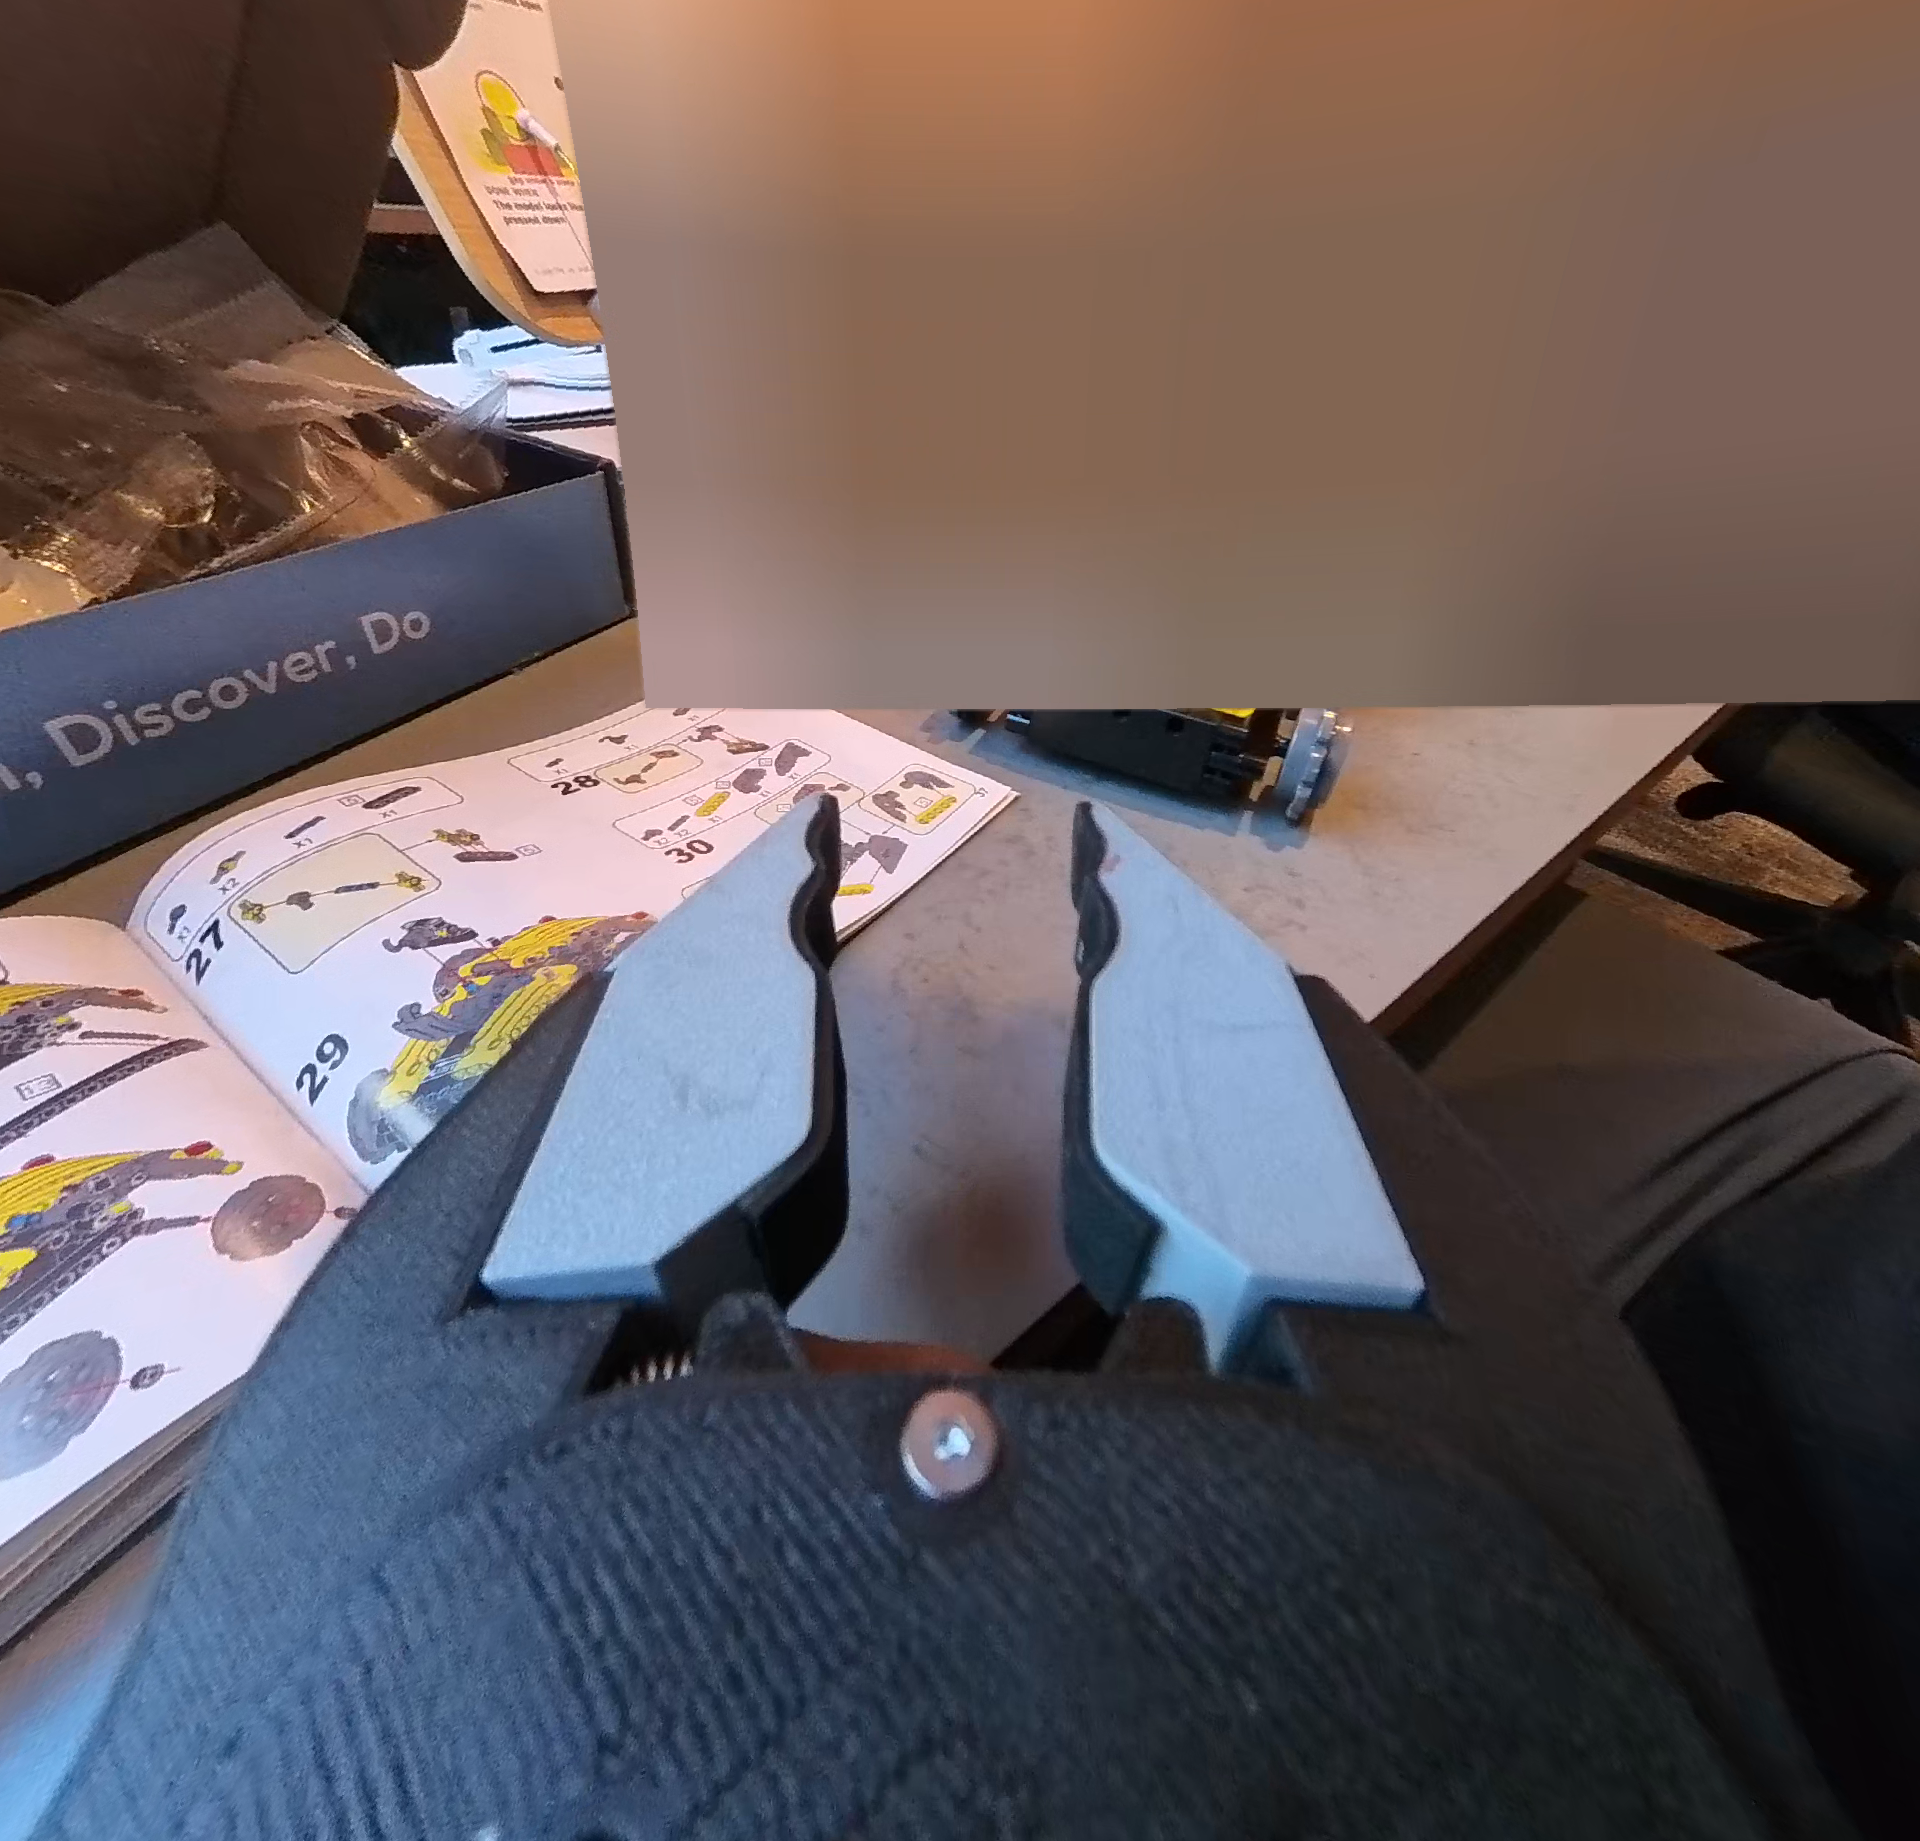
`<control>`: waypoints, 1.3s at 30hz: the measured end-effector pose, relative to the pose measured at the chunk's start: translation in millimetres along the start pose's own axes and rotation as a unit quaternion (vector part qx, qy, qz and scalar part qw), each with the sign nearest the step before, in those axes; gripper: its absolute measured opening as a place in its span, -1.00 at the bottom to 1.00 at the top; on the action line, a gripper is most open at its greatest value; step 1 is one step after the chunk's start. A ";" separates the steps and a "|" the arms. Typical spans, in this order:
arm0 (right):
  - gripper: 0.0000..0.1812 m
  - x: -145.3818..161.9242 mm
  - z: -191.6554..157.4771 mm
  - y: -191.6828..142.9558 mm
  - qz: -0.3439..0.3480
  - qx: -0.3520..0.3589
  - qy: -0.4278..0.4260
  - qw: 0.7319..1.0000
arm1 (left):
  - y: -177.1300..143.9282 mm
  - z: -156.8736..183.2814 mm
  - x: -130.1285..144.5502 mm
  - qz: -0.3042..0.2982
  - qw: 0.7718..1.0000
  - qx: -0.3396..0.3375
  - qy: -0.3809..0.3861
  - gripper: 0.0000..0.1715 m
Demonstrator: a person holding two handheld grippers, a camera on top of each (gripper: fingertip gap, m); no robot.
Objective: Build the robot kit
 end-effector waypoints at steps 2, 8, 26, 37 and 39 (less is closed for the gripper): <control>-0.57 1.2 -4.2 -3.5 0.001 -0.005 0.000 1.000 | 0.4 0.6 -0.1 0.000 1.000 0.001 -0.001 -0.50; -0.56 6.7 -10.8 -2.0 -0.017 -0.022 0.005 1.000 | 0.9 2.2 0.0 0.000 1.000 0.005 -0.001 -0.50; -0.71 14.8 -15.2 11.1 -0.043 -0.047 0.023 0.998 | 0.7 1.3 -0.5 0.002 1.000 0.007 -0.008 -0.51; -0.69 8.5 -15.3 11.8 -0.037 -0.038 0.001 0.999 | 0.2 1.5 -0.8 0.001 1.000 0.005 -0.003 -0.51; -0.66 3.3 -15.1 9.9 -0.022 -0.040 0.003 0.999 | 0.4 1.9 -0.6 -0.003 1.000 0.001 0.004 -0.50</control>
Point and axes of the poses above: each gripper's, where its closed fingertips meet, y out along the fingers, x out of its underside, z = x × y across the jaws, the point moved 1 cm from there along -y, back along the fingers, and after that the axes turned 5 degrees about x, right-handed, at the moved point
